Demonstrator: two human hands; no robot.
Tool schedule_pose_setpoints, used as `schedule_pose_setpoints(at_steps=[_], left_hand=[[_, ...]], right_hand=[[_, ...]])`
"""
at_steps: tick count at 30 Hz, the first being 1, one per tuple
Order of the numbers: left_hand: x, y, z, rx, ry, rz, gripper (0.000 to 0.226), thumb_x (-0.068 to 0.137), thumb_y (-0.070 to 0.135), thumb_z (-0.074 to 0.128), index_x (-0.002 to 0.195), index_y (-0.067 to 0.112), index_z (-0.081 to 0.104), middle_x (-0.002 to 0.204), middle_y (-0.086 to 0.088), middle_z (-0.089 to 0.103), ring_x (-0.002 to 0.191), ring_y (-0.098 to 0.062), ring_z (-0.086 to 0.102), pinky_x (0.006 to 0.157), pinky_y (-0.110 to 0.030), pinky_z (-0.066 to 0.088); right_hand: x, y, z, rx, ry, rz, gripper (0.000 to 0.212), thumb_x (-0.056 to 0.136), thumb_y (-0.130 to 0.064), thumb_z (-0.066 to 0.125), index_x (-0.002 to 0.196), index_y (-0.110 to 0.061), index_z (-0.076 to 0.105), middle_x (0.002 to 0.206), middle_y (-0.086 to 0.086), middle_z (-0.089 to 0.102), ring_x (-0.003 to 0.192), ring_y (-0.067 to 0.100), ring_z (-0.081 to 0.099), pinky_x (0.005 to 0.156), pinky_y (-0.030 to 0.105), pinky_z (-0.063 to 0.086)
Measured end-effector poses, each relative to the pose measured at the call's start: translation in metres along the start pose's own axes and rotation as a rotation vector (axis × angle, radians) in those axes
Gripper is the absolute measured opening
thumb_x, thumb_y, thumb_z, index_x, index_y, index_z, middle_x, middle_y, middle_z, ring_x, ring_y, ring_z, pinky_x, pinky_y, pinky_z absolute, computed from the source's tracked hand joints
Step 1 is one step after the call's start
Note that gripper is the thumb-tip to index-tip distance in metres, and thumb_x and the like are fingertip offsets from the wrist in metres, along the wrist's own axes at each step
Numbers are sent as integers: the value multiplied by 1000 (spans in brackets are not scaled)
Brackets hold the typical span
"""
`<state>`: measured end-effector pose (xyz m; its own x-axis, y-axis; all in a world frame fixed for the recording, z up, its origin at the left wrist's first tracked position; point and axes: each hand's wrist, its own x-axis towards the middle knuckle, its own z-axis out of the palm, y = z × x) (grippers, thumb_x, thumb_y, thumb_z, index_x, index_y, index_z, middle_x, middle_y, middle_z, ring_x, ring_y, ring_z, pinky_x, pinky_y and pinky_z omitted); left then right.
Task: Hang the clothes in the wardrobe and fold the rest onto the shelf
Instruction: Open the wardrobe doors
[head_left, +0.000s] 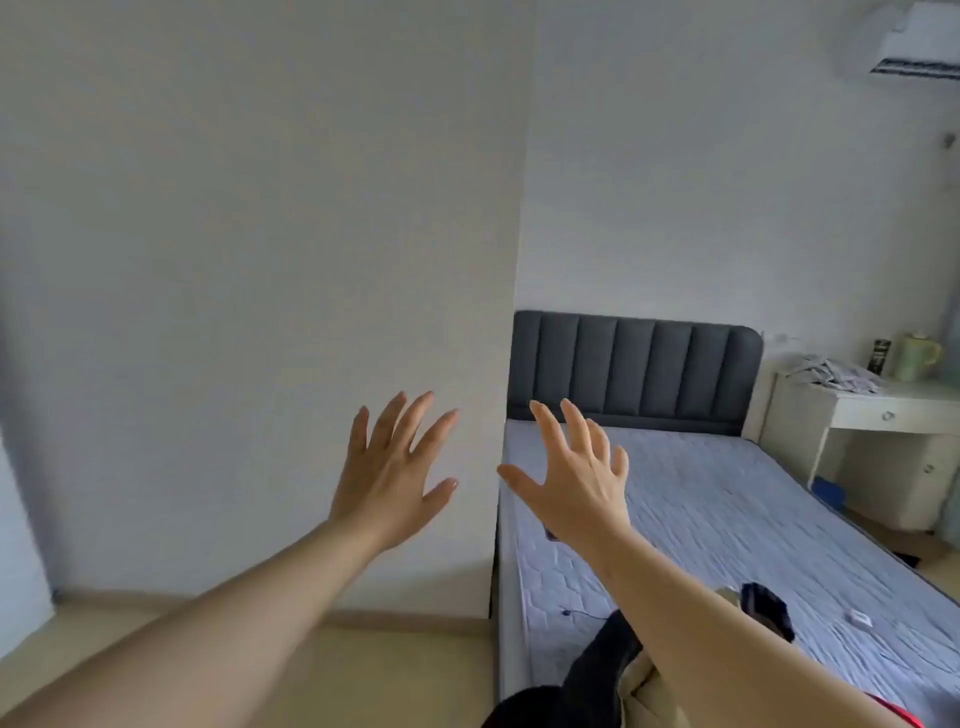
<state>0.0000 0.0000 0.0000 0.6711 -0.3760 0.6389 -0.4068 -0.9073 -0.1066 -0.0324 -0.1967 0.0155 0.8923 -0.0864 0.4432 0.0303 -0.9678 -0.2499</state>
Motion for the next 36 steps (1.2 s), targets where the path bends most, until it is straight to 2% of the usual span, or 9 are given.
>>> schedule_pose_setpoints(at_steps=[2, 7, 14, 19, 24, 31, 36], left_hand=[[-7, -41, -15, 39, 45, -57, 68, 86, 49, 55, 144, 22, 33, 152, -9, 27, 141, -32, 23, 111, -55, 14], [-34, -170, -55, 161, 89, -195, 69, 84, 45, 61, 143, 21, 35, 152, -8, 28, 140, -32, 25, 111, -55, 13], [-100, -346, -114, 370, 117, -375, 68, 79, 42, 66, 139, 20, 43, 145, -10, 40, 133, -34, 38, 107, -57, 24], [-150, -447, -145, 496, 98, -527, 68, 83, 42, 61, 143, 21, 36, 149, -9, 32, 137, -33, 30, 109, -55, 19], [-188, -537, -154, 595, 74, -662, 68, 87, 45, 54, 146, 25, 27, 153, -5, 23, 141, -28, 22, 112, -50, 12], [-224, -666, -154, 731, 67, -847, 65, 85, 42, 60, 143, 23, 36, 150, -7, 32, 137, -30, 31, 110, -52, 21], [-244, -758, -168, 791, 71, -970, 63, 84, 37, 63, 140, 17, 42, 146, -13, 37, 133, -32, 38, 106, -49, 30]], right_hand=[[15, -38, 13, 44, 13, -89, 75, 85, -69, 36, 145, -42, 1, 158, -5, -3, 143, 24, 3, 113, 53, 7], [50, -171, 53, 131, 14, -263, 75, 85, -69, 34, 145, -41, 0, 158, -5, -3, 144, 24, 4, 114, 51, 8], [81, -381, 111, 301, -12, -472, 73, 86, -67, 33, 146, -39, 2, 158, -5, 0, 143, 25, 8, 114, 50, 10], [87, -504, 152, 386, -64, -611, 71, 88, -65, 32, 147, -38, 3, 158, -3, 1, 143, 26, 10, 113, 52, 10], [100, -613, 196, 465, -96, -747, 68, 90, -62, 31, 147, -37, 4, 158, -2, 4, 142, 25, 13, 113, 51, 11], [128, -773, 271, 622, -192, -949, 66, 92, -58, 35, 148, -36, 8, 158, -1, 5, 143, 26, 13, 113, 49, 10], [150, -893, 304, 743, -278, -1009, 65, 92, -56, 36, 148, -35, 10, 157, -1, 11, 140, 25, 20, 111, 46, 18]])
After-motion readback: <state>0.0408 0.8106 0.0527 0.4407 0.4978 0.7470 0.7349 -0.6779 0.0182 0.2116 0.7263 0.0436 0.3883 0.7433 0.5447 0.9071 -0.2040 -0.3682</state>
